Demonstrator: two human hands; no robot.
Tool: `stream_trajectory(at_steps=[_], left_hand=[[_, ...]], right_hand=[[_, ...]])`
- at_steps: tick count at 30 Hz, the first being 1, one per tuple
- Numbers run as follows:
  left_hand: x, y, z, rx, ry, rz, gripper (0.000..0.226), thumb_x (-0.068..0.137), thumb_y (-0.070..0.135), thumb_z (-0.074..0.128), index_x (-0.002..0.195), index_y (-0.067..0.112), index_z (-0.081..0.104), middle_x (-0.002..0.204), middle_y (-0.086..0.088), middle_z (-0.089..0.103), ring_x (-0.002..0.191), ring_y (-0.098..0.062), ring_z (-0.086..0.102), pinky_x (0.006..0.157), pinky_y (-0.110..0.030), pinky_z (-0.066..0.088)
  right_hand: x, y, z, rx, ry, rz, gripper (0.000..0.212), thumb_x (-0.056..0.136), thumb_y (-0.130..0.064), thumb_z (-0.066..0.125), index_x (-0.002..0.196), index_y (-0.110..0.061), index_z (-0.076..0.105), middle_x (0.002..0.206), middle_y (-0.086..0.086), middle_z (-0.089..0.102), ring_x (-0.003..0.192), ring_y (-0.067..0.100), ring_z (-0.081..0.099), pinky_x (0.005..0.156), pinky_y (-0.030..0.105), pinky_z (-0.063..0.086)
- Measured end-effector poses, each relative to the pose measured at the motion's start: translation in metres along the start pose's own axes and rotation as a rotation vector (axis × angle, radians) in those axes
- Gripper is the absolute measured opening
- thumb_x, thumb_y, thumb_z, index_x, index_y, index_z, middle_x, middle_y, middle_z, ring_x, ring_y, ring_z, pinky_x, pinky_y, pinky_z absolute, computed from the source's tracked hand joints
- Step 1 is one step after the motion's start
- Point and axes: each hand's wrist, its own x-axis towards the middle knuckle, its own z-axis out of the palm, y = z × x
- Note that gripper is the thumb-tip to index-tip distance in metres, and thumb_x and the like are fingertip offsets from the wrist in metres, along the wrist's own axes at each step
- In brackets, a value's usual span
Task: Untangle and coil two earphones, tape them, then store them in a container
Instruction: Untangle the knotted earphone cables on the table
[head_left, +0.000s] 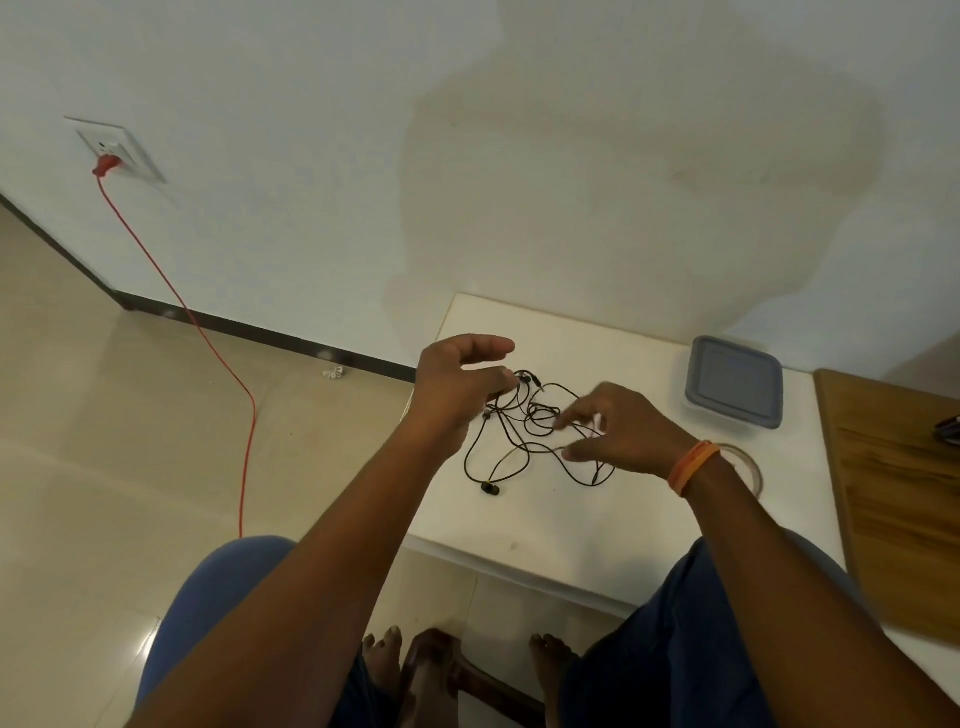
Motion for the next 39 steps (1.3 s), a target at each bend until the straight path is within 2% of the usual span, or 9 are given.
stream_trajectory(at_steps=[4, 9, 12, 17, 20, 25, 30, 34, 39], left_hand=[[-0.005, -0.003, 0.011, -0.127, -0.083, -0.024, 0.025, 0.082, -0.010, 0.068, 0.092, 0.013, 0.072, 0.100, -0.007, 0.072, 0.084, -0.021, 0.071, 0.072, -0.026, 0.057], [-0.009, 0.000, 0.013, -0.095, -0.084, 0.049, 0.024, 0.084, -0.007, 0.066, 0.091, 0.013, 0.073, 0.097, -0.003, 0.074, 0.094, -0.025, 0.072, 0.083, -0.031, 0.058], [-0.009, 0.003, 0.009, 0.236, -0.077, 0.234, 0.035, 0.081, -0.006, 0.059, 0.093, 0.023, 0.075, 0.095, 0.010, 0.073, 0.093, -0.012, 0.068, 0.073, -0.021, 0.052], [-0.006, -0.004, 0.006, 0.659, -0.301, 0.400, 0.053, 0.083, -0.002, 0.057, 0.131, 0.022, 0.059, 0.132, 0.007, 0.060, 0.118, -0.003, 0.048, 0.091, -0.006, 0.036], [-0.009, -0.007, 0.008, 0.643, -0.406, 0.363, 0.054, 0.084, -0.002, 0.056, 0.133, 0.019, 0.056, 0.127, 0.005, 0.064, 0.116, -0.003, 0.057, 0.090, -0.009, 0.042], [-0.014, -0.005, 0.016, 0.377, -0.417, 0.227, 0.032, 0.076, 0.007, 0.056, 0.102, 0.017, 0.070, 0.078, 0.007, 0.072, 0.072, -0.003, 0.065, 0.067, -0.021, 0.049], [-0.012, -0.005, 0.015, 0.366, -0.449, 0.183, 0.029, 0.079, 0.009, 0.062, 0.106, 0.017, 0.069, 0.090, 0.001, 0.074, 0.071, -0.005, 0.068, 0.060, -0.021, 0.053], [-0.017, -0.011, 0.021, 0.450, -0.426, 0.271, 0.053, 0.077, 0.001, 0.058, 0.128, 0.016, 0.057, 0.106, 0.001, 0.068, 0.092, -0.012, 0.068, 0.078, -0.028, 0.057], [-0.025, -0.012, 0.033, 0.272, -0.439, 0.061, 0.049, 0.074, 0.003, 0.037, 0.118, 0.016, 0.056, 0.078, 0.003, 0.067, 0.048, -0.014, 0.061, 0.043, -0.022, 0.042]], right_hand=[[-0.006, -0.036, 0.011, 0.702, 0.021, -0.103, 0.028, 0.090, -0.016, 0.067, 0.118, -0.019, 0.067, 0.115, 0.000, 0.069, 0.109, 0.007, 0.062, 0.091, 0.018, 0.048], [-0.010, -0.051, 0.017, 0.936, 0.120, -0.062, 0.024, 0.099, -0.022, 0.053, 0.112, -0.009, 0.068, 0.071, 0.007, 0.063, 0.070, 0.025, 0.065, 0.081, 0.037, 0.055], [-0.008, -0.049, 0.016, 0.853, 0.180, -0.047, 0.020, 0.098, -0.021, 0.055, 0.105, -0.016, 0.073, 0.058, -0.011, 0.049, 0.052, 0.011, 0.046, 0.050, 0.023, 0.043], [-0.012, -0.042, 0.002, 0.825, 0.158, -0.077, 0.012, 0.089, -0.021, 0.068, 0.090, -0.013, 0.078, 0.061, -0.003, 0.060, 0.057, 0.023, 0.030, 0.052, 0.031, 0.025], [-0.015, -0.038, -0.004, 0.858, 0.123, -0.098, 0.016, 0.088, -0.020, 0.068, 0.089, -0.006, 0.075, 0.058, -0.004, 0.057, 0.050, 0.010, 0.034, 0.048, 0.023, 0.030], [-0.014, -0.033, -0.008, 0.896, 0.184, -0.131, 0.028, 0.081, -0.034, 0.070, 0.087, -0.007, 0.074, 0.060, -0.002, 0.060, 0.049, 0.011, 0.038, 0.047, 0.024, 0.033], [-0.012, -0.030, -0.007, 0.825, 0.172, -0.176, 0.017, 0.084, -0.026, 0.072, 0.087, -0.011, 0.078, 0.068, 0.002, 0.069, 0.054, 0.009, 0.046, 0.051, 0.024, 0.036], [-0.011, -0.030, -0.002, 0.753, 0.113, -0.248, 0.012, 0.087, -0.006, 0.068, 0.090, 0.002, 0.075, 0.065, -0.011, 0.071, 0.062, -0.004, 0.063, 0.056, 0.007, 0.044], [-0.009, -0.030, 0.001, 0.734, 0.194, -0.254, 0.010, 0.088, -0.006, 0.068, 0.085, -0.001, 0.076, 0.055, -0.012, 0.064, 0.046, -0.003, 0.053, 0.049, 0.006, 0.038]])
